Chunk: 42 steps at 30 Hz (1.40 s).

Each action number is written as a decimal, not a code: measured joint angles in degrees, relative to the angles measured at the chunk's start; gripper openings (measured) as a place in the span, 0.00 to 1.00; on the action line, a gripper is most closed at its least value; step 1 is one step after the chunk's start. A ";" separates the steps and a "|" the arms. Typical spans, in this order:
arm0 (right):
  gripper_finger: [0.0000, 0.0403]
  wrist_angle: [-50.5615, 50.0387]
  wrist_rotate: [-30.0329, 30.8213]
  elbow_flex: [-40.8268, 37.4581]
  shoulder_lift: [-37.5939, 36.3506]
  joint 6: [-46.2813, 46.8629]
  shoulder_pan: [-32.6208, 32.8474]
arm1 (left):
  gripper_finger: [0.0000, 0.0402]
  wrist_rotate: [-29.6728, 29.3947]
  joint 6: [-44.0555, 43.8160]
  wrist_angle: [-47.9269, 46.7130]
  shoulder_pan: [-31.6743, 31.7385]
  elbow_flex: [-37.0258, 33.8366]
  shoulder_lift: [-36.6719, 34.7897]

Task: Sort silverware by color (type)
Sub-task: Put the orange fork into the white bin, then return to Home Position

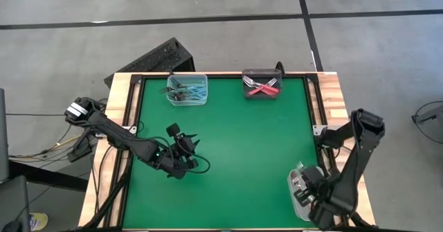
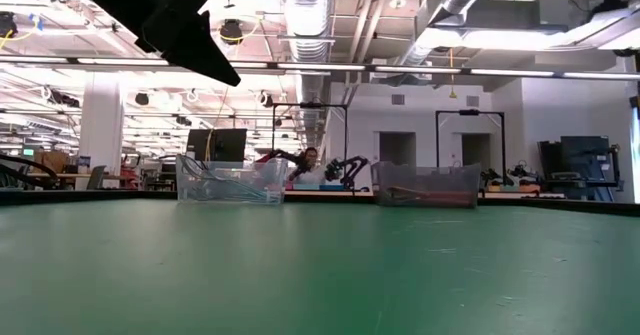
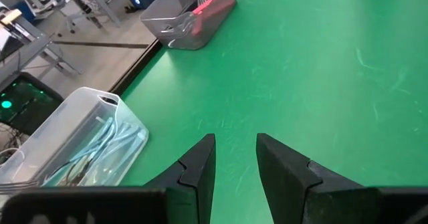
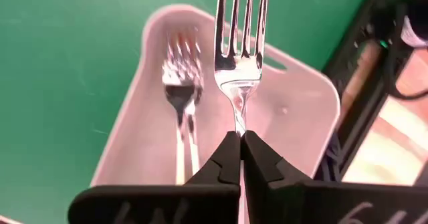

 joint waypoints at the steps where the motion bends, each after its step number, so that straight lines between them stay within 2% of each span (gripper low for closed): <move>1: 0.04 0.09 -0.38 0.00 0.60 0.74 0.43 | 0.24 0.00 -0.06 0.00 0.00 0.00 0.00; 4: 0.10 1.23 -0.44 0.00 2.37 1.04 1.13 | 0.24 0.00 0.19 0.17 0.00 0.00 0.00; 12: 0.41 0.83 -0.33 0.04 2.73 -0.67 -0.33 | 0.24 -0.02 0.53 0.15 0.02 0.00 0.02; 16: 0.52 -1.39 0.97 0.07 2.69 -3.18 -1.69 | 0.24 -0.02 0.47 0.25 0.02 0.00 0.02; 18: 0.55 -4.33 5.67 0.07 2.68 -3.59 -2.49 | 0.24 0.95 0.61 1.26 0.02 0.00 -0.01; 24: 0.54 -1.50 32.98 -0.42 -1.49 -14.02 -8.08 | 0.19 11.33 12.66 14.44 1.79 0.00 -0.24; 28: 0.49 6.03 41.35 -1.19 -4.82 -28.83 -13.90 | 0.14 19.67 22.40 26.04 3.56 0.00 -0.07; 31: 0.44 17.22 42.75 -2.75 -7.89 -44.68 -18.49 | 0.10 26.02 27.21 33.23 4.56 0.00 -0.07; 33: 0.41 28.61 42.48 -5.22 -9.54 -56.21 -21.92 | 0.08 29.71 29.88 36.86 4.92 0.00 -0.07; 36: 0.38 48.71 38.51 -11.07 -12.44 -73.40 -27.52 | 0.05 34.48 33.26 40.92 5.27 0.00 0.23; 38: 0.36 64.66 33.25 -15.65 -13.50 -84.62 -31.64 | 0.03 36.92 34.34 43.16 5.45 0.00 0.98; 42: 0.33 95.61 16.40 -24.27 -13.39 -99.88 -39.04 | 0.00 39.35 35.91 44.61 5.60 -0.07 1.20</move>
